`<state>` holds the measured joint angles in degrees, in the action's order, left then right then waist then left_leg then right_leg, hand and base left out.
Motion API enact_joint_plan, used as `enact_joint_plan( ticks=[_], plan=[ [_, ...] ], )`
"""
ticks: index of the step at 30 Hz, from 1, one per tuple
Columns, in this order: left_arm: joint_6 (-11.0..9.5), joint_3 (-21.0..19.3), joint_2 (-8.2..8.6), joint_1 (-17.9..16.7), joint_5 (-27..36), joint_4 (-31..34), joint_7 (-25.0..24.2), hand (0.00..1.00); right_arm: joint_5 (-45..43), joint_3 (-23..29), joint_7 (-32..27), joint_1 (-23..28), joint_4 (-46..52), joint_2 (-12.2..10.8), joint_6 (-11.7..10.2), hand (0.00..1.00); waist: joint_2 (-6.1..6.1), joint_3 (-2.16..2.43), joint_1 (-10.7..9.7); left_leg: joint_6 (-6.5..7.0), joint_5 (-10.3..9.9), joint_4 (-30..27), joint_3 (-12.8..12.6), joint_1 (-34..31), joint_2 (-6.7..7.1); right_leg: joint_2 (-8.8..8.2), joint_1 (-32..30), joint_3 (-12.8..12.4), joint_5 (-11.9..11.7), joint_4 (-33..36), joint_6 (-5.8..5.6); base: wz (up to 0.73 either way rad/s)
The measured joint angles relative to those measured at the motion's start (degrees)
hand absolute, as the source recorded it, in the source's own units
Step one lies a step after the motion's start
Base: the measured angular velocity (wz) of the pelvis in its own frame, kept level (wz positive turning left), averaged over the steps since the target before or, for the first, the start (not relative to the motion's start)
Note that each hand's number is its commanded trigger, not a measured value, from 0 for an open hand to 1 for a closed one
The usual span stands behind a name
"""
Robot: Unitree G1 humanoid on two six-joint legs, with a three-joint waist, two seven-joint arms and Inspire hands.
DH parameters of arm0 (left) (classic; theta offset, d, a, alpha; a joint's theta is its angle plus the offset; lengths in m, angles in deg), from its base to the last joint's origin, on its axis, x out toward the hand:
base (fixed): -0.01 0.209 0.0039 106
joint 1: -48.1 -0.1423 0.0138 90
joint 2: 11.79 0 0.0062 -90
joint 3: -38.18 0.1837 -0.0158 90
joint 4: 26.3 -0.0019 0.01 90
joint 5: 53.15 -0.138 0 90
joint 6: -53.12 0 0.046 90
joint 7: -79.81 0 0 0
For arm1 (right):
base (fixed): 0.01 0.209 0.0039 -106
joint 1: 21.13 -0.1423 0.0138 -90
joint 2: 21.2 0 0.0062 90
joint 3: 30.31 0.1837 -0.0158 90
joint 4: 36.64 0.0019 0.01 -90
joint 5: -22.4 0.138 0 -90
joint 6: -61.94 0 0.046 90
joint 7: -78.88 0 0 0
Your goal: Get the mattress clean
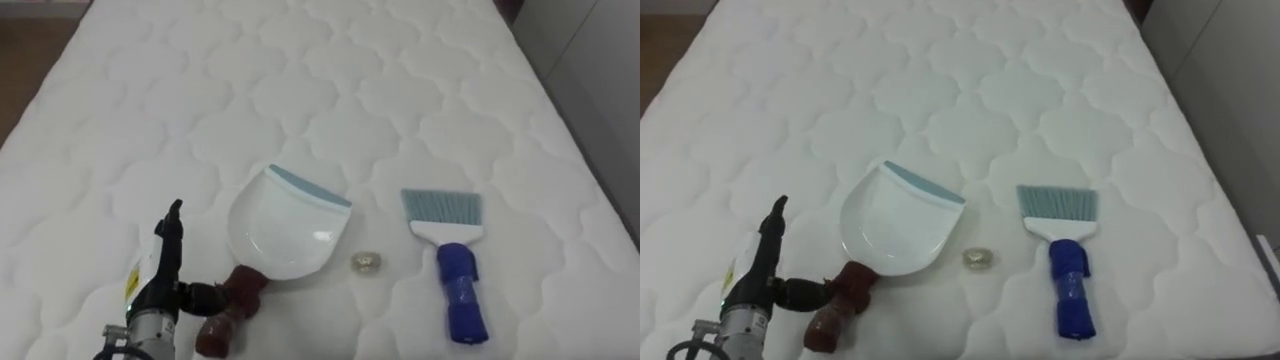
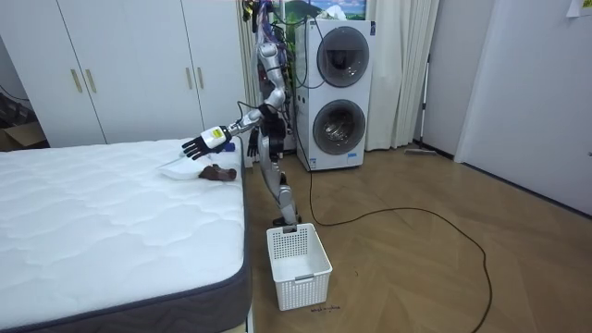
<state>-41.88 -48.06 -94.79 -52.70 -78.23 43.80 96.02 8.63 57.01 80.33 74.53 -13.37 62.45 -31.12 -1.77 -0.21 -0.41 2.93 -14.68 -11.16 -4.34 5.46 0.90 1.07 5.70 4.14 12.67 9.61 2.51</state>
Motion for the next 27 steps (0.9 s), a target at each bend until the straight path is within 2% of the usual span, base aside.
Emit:
enact_joint_plan(
  ticks=[7,13,16,18,21,27],
  plan=[
    [0.06,0.16,-0.03,0.08,0.87,-2.38,-0.26,0.0,1.73,-0.51,-0.1,-0.02,-0.03,0.0,0.04,0.0,0.01,-0.02,-1.53,0.0,0.0,0.01,-0.14,0.06,-0.05,0.05,0.03,-0.02,0.0,-0.07,0.0,-0.01],
    [0.14,1.53,-0.77,0.09,2.06,-2.84,-0.62,0.0,2.19,-0.53,-0.94,-0.14,0.06,0.0,0.08,0.0,0.11,0.02,-2.32,-0.01,0.01,-0.02,-0.25,-1.04,-0.06,0.06,-1.03,0.19,0.0,0.0,0.0,0.01],
    [-0.01,2.15,-0.76,1.15,2.06,-7.2,-0.64,0.0,2.58,-0.64,-1.53,-0.03,-0.3,-0.01,0.17,0.0,0.33,0.11,-2.27,-0.01,0.01,-0.02,-0.34,-1.32,-0.05,0.05,-1.67,0.19,-0.01,0.09,0.01,0.0],
    [0.24,2.58,-0.76,2.91,2.03,-13.28,-0.67,0.0,5.03,-1.12,-2.02,-0.18,-0.65,-0.02,0.17,0.0,0.39,0.2,-2.35,-0.01,0.01,-0.1,-0.17,-1.9,-0.06,0.04,-1.86,0.29,-0.03,0.1,0.05,0.0],
    [0.4,3.45,-0.67,2.97,2.02,-15.82,-1.13,0.0,7.11,-1.15,-2.04,-0.19,-1.33,-0.05,0.24,0.0,0.31,0.16,-2.47,-0.01,0.01,-0.11,-0.16,-2.25,-0.05,0.0,-2.14,0.52,-0.04,0.06,0.05,0.03],
    [0.41,3.37,-0.74,3.71,2.03,-16.11,-1.43,0.0,7.9,-1.18,-2.01,-0.93,-2.39,-0.06,0.26,0.0,0.16,0.16,-2.54,-0.01,0.01,-0.14,-0.17,-3.1,-0.03,-0.03,-2.88,0.75,-0.05,0.06,0.04,0.01]
  ],
)
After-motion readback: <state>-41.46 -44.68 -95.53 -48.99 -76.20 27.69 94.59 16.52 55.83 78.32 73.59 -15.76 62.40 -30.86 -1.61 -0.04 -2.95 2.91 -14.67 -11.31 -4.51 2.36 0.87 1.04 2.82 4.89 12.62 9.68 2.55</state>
